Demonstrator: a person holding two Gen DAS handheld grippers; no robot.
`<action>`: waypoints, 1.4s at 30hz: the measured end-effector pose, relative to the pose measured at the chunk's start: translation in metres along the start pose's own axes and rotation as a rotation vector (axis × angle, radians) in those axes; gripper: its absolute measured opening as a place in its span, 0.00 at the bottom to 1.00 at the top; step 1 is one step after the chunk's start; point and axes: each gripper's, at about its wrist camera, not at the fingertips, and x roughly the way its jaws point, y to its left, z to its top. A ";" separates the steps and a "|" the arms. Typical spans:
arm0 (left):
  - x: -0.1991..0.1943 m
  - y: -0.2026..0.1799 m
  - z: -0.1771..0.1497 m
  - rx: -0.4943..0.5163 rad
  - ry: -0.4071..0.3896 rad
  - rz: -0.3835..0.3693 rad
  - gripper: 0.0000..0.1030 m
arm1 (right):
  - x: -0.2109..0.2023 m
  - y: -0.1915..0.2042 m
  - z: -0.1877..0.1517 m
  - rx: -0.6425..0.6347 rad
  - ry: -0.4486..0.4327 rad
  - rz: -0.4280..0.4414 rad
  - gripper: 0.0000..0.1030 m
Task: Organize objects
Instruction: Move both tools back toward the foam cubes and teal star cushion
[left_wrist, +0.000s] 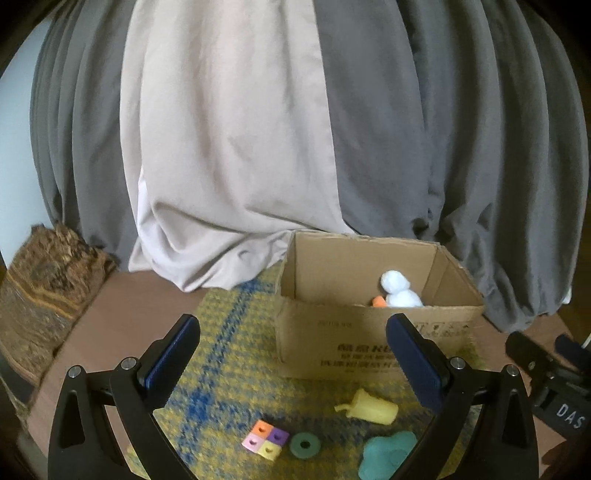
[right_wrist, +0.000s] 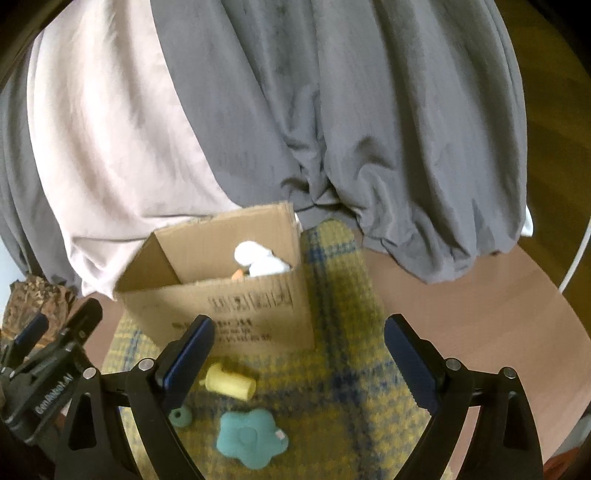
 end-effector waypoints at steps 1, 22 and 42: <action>-0.002 0.003 -0.003 -0.008 0.000 -0.002 1.00 | 0.000 0.000 -0.004 0.003 0.006 0.002 0.91; 0.012 0.038 -0.068 0.026 0.137 0.140 1.00 | 0.022 0.023 -0.059 -0.051 0.124 0.013 0.91; 0.038 0.056 -0.107 0.046 0.224 0.125 1.00 | 0.057 0.044 -0.090 -0.115 0.230 0.002 0.91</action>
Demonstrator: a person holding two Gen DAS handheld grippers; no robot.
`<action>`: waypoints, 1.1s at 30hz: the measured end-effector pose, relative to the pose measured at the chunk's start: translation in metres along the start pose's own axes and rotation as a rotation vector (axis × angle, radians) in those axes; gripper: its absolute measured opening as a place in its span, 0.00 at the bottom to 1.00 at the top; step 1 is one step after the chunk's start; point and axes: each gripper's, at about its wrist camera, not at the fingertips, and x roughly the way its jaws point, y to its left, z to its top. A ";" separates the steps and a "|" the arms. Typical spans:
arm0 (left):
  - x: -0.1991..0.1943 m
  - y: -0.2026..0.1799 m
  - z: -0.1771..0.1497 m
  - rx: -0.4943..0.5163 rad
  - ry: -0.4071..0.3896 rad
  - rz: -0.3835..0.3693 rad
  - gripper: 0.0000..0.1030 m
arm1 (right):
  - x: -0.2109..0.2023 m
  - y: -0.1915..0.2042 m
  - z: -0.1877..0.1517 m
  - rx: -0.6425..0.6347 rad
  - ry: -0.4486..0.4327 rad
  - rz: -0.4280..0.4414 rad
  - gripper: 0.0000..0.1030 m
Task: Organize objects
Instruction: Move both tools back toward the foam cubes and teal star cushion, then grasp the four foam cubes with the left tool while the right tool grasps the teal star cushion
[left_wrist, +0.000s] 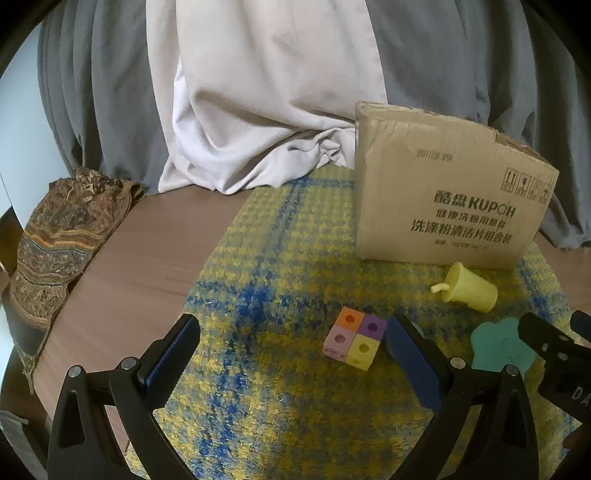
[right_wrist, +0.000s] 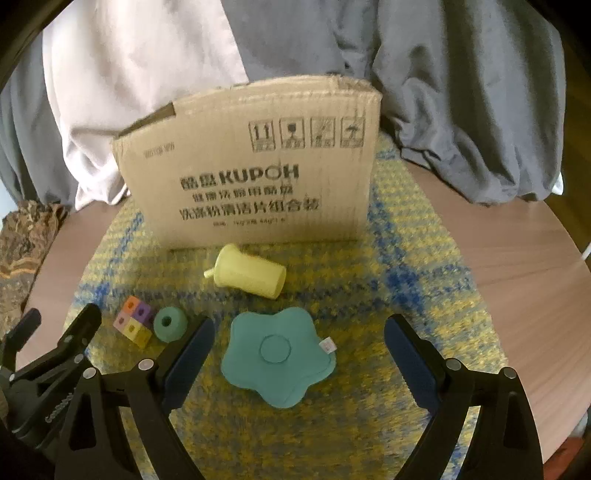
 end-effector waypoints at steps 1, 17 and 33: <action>0.001 0.000 -0.001 0.001 0.003 0.002 1.00 | 0.002 0.001 -0.001 -0.002 0.006 -0.001 0.91; 0.016 0.002 -0.012 0.014 0.034 -0.001 1.00 | 0.046 0.013 -0.014 -0.027 0.135 -0.011 0.90; 0.040 -0.012 -0.015 0.038 0.085 -0.056 1.00 | 0.043 0.010 -0.012 -0.029 0.113 0.000 0.77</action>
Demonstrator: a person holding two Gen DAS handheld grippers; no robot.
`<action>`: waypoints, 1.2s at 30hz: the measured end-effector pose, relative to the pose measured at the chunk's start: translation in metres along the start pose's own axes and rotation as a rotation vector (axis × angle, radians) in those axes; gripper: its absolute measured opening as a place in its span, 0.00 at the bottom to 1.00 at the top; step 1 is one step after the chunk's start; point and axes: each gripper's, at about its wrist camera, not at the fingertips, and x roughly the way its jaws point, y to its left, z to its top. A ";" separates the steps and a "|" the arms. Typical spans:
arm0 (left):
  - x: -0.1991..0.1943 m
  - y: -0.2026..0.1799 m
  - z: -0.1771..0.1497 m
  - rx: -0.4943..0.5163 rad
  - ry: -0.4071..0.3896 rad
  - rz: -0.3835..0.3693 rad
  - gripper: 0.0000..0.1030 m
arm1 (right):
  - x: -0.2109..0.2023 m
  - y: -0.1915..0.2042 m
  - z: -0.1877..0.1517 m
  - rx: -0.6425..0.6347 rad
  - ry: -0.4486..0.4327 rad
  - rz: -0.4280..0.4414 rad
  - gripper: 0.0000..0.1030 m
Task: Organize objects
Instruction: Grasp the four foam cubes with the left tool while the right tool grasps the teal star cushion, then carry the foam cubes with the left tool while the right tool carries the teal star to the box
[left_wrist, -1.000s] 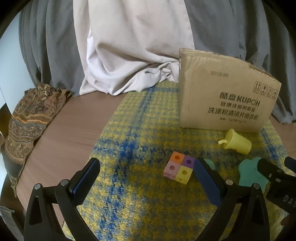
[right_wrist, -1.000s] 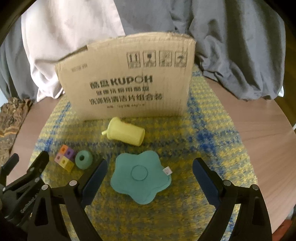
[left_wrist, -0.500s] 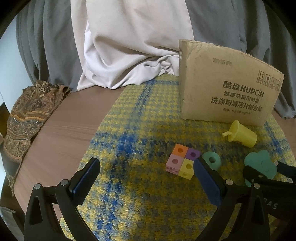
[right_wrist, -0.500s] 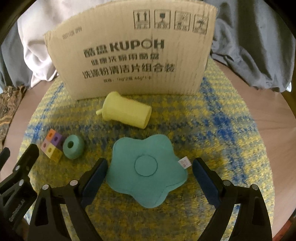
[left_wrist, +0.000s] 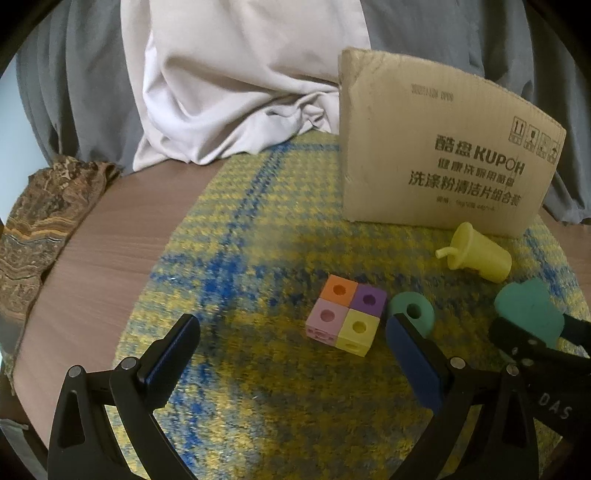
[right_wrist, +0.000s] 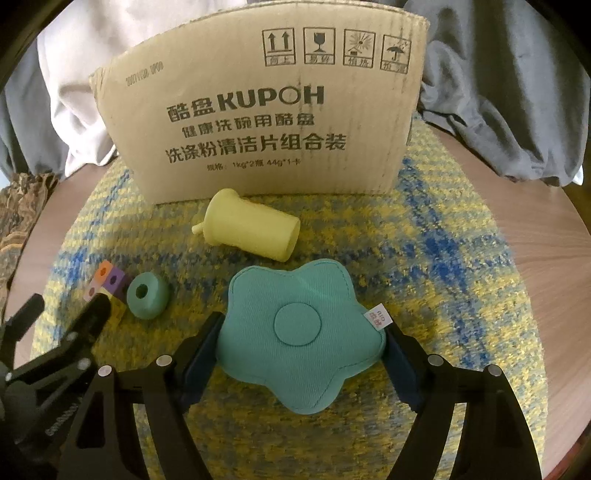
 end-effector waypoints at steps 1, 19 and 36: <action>0.002 -0.001 0.000 0.004 0.004 -0.006 1.00 | 0.000 0.000 0.000 0.000 -0.002 -0.001 0.77; 0.017 -0.014 0.002 0.057 0.066 -0.090 0.42 | -0.005 -0.001 0.003 -0.008 -0.015 -0.002 0.78; -0.018 -0.019 0.012 0.073 -0.027 -0.076 0.42 | -0.034 -0.005 0.007 -0.009 -0.097 0.009 0.77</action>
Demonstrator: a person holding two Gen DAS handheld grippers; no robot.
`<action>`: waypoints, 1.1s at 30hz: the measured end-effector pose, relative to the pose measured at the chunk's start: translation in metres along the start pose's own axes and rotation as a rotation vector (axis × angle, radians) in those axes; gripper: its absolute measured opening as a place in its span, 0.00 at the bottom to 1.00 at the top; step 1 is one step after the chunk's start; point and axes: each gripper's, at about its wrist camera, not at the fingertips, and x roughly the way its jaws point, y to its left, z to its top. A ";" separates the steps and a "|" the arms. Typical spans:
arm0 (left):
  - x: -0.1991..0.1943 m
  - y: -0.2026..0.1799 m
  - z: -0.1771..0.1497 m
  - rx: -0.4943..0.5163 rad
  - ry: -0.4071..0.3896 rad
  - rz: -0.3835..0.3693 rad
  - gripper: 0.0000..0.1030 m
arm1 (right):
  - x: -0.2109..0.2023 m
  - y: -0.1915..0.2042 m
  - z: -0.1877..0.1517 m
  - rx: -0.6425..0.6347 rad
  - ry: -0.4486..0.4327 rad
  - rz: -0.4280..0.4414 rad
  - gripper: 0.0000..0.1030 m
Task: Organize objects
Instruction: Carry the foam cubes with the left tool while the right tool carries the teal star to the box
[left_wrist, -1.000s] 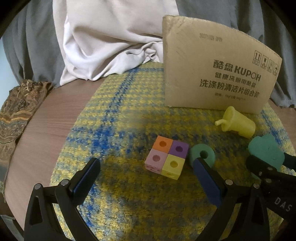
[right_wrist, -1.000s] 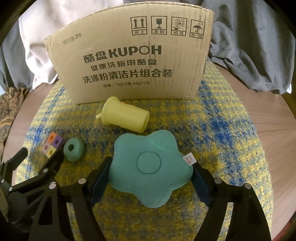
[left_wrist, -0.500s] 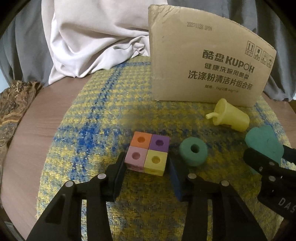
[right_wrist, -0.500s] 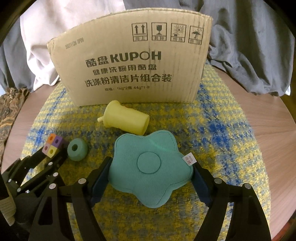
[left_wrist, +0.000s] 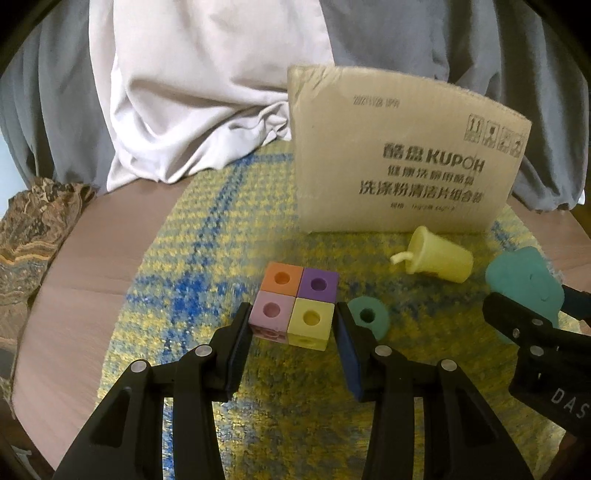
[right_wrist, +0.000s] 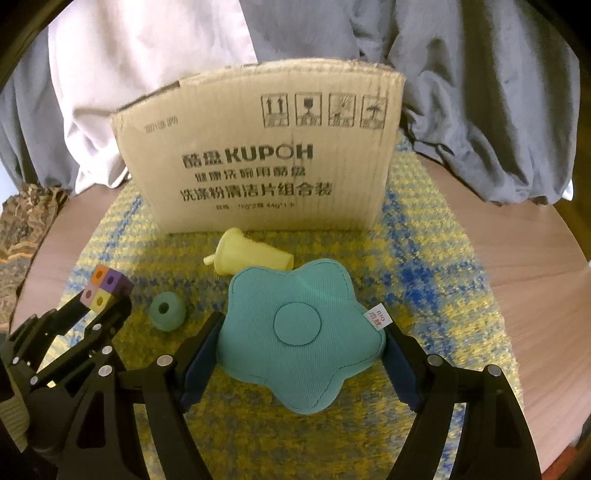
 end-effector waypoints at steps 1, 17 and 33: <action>-0.003 -0.001 0.002 0.002 -0.007 0.000 0.42 | -0.003 -0.001 0.001 -0.001 -0.006 0.002 0.77; -0.042 -0.012 0.031 0.004 -0.102 0.000 0.42 | -0.043 -0.011 0.026 0.005 -0.106 0.016 0.77; -0.076 -0.013 0.072 0.001 -0.193 -0.012 0.42 | -0.081 -0.014 0.058 0.012 -0.202 0.023 0.77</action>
